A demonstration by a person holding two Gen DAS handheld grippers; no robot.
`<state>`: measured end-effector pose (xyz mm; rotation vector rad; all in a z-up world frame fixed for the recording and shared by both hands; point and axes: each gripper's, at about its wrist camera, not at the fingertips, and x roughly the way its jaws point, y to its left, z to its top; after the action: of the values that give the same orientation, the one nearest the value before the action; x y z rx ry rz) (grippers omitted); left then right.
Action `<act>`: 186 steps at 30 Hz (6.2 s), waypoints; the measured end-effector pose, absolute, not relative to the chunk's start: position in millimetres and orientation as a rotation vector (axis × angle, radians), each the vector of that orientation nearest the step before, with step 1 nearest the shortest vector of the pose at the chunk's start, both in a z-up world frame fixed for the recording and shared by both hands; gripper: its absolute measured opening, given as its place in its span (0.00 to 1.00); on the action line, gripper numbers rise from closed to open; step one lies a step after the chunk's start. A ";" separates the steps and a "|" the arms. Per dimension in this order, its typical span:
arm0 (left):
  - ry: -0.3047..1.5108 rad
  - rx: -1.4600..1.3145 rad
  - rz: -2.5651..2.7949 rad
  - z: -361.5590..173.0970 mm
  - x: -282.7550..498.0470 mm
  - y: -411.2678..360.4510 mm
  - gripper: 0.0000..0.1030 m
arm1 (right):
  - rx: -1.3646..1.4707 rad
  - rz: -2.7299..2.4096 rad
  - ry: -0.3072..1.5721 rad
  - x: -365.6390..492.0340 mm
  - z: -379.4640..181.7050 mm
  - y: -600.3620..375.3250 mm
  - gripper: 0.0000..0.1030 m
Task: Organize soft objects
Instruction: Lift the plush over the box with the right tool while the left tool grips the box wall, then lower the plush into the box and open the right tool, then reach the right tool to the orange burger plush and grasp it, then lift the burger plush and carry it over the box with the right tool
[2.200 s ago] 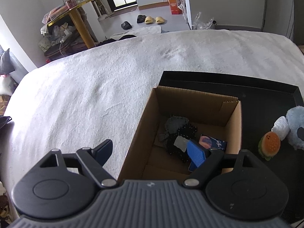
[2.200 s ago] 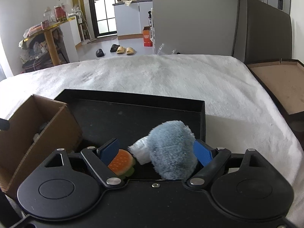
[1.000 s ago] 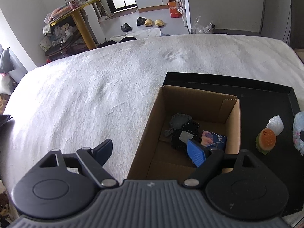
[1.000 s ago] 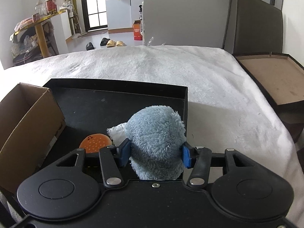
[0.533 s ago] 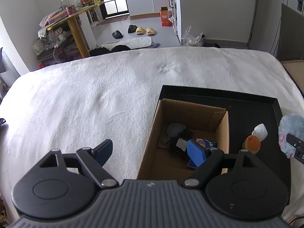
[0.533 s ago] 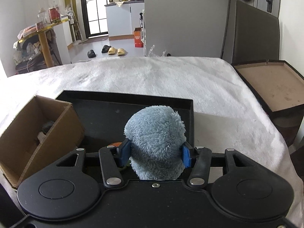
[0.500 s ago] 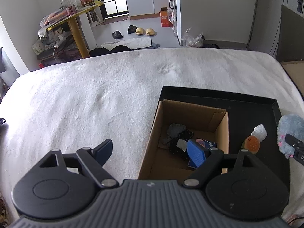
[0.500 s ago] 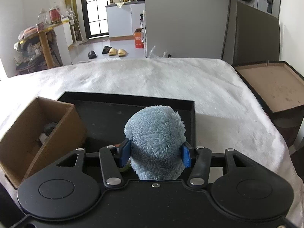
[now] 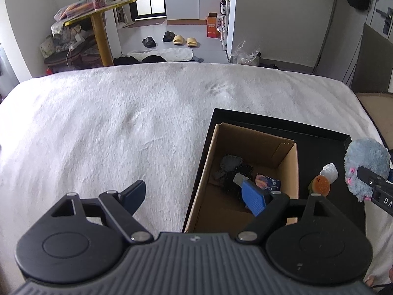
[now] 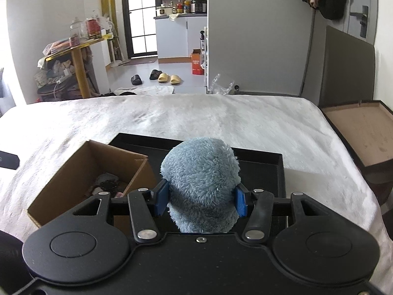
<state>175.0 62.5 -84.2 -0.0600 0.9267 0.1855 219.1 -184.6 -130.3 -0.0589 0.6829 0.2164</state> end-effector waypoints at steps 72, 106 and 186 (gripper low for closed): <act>1.052 -0.251 0.085 -165.5 184.3 101.0 0.17 | -0.119 0.394 0.784 208.6 -148.0 -66.6 0.61; 1.034 0.039 0.213 -146.9 208.8 34.3 0.78 | 0.022 0.247 0.769 235.4 -202.2 -182.6 0.75; 0.947 -0.029 0.147 -130.4 193.3 59.4 0.78 | -0.006 0.231 0.711 208.0 -146.6 -153.2 0.38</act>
<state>193.3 59.4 -130.4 -0.0287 0.9472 0.1469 208.0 -153.2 -146.6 -0.0062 0.7113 0.2307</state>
